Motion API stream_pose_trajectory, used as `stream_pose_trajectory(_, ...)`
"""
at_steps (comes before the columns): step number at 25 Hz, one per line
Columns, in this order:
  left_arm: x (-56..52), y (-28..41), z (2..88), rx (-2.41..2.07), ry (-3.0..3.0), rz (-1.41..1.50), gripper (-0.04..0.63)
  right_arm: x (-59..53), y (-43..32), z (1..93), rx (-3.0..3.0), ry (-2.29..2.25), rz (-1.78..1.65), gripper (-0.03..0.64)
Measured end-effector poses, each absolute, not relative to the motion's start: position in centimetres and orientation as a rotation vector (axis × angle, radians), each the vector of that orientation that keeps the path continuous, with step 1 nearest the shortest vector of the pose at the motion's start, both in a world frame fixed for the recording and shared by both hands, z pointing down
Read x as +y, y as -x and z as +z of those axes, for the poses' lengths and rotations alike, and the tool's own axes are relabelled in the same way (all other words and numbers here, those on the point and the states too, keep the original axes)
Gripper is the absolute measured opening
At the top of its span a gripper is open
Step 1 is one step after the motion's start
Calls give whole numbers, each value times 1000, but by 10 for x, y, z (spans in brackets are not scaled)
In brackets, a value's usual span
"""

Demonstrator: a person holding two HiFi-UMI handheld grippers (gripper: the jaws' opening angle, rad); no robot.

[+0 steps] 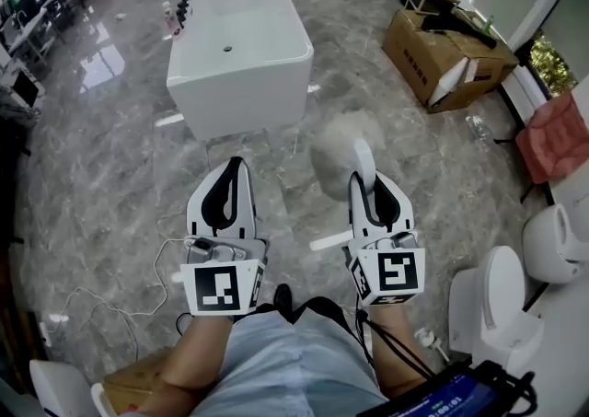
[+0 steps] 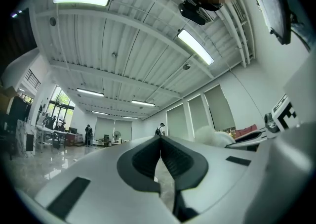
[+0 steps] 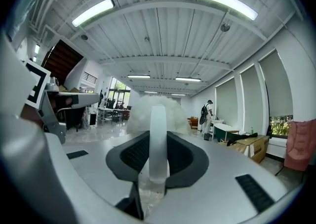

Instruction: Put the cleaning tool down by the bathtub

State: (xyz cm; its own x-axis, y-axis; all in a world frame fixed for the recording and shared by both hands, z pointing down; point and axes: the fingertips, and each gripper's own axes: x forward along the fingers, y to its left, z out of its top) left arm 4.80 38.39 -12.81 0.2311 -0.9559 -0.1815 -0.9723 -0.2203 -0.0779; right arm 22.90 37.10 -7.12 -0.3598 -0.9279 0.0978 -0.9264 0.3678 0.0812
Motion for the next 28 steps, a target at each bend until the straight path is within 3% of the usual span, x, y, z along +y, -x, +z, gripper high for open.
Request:
stream_pose_trajectory(12,313,-53,-107,1839,2351,77,18,300,-246,-59,-2452,-1756,13,95)
stream_pose_trajectory(28,98,-122,-88,1860,2342,-113,18,75,-304,-24,-2513,-1634,123,95)
